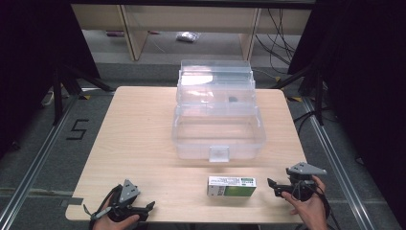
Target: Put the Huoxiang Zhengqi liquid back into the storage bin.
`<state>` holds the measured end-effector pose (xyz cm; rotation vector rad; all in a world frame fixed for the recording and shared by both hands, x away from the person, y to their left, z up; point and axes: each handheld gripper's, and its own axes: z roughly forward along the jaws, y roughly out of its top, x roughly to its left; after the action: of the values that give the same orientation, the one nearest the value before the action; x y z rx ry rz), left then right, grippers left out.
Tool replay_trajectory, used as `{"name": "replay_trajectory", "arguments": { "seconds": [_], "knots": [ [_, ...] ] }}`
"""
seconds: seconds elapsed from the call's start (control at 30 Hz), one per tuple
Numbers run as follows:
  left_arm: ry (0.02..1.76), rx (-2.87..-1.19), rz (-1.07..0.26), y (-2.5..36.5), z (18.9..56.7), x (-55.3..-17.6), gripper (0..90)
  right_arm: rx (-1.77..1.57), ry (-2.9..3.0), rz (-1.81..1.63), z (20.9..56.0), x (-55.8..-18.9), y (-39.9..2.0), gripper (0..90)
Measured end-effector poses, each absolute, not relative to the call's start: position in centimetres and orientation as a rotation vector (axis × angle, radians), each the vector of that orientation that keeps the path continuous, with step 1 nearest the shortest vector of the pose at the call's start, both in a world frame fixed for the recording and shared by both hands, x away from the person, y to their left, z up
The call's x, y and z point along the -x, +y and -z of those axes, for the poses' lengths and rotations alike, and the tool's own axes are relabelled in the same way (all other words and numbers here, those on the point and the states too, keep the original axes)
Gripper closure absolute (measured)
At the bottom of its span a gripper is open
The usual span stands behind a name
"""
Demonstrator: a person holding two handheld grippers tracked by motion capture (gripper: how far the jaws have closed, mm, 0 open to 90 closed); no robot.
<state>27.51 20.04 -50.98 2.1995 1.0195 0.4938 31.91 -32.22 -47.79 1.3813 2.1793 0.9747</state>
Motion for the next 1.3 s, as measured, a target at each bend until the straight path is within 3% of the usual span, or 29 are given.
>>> {"name": "replay_trajectory", "arguments": {
  "seconds": [1.3],
  "knots": [
    [1.047, -2.182, -0.505, 19.9, 51.2, -27.5, 15.8, -1.197, 2.279, -1.003, 43.2, -31.2, -31.6, 17.7]
  ]
}}
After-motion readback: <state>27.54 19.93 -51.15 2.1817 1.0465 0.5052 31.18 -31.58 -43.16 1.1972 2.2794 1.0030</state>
